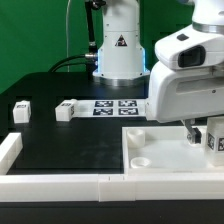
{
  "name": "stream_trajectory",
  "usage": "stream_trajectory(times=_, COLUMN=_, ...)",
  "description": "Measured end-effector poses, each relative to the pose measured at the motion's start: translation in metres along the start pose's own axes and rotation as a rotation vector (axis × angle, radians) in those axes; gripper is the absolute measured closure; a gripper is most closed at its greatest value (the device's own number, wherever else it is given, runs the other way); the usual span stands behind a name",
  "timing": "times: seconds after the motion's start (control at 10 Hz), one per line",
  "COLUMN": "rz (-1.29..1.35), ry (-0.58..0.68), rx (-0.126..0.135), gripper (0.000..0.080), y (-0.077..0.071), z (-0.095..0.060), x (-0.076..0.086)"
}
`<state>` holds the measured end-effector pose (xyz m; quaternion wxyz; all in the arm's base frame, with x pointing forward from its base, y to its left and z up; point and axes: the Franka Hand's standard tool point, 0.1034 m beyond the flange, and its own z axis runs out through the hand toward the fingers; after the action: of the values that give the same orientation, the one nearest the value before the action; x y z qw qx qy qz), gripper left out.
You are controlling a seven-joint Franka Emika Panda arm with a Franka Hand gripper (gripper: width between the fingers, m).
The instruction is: Assemble one leg
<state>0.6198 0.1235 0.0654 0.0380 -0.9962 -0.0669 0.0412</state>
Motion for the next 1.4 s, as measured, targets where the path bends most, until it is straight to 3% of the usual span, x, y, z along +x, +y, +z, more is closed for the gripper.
stream_trajectory(times=0.2, rz=0.0, ry=0.0, rx=0.0, gripper=0.0419, y=0.0004, z=0.0, x=0.0)
stream_trajectory(times=0.3, rz=0.001, ry=0.0, rx=0.0, gripper=0.0507, y=0.0009, z=0.0, x=0.0)
stream_trajectory(times=0.7, rz=0.123, ry=0.003, rx=0.001, gripper=0.0506, y=0.0012, z=0.0002, x=0.0004)
stream_trajectory(times=1.2, rz=0.811, ry=0.037, rx=0.007, gripper=0.0505, y=-0.0027, z=0.0009, x=0.0052)
stream_trajectory(times=1.4, rz=1.037, ry=0.028, rx=0.031, gripper=0.0505, y=-0.0028, z=0.001, x=0.0057)
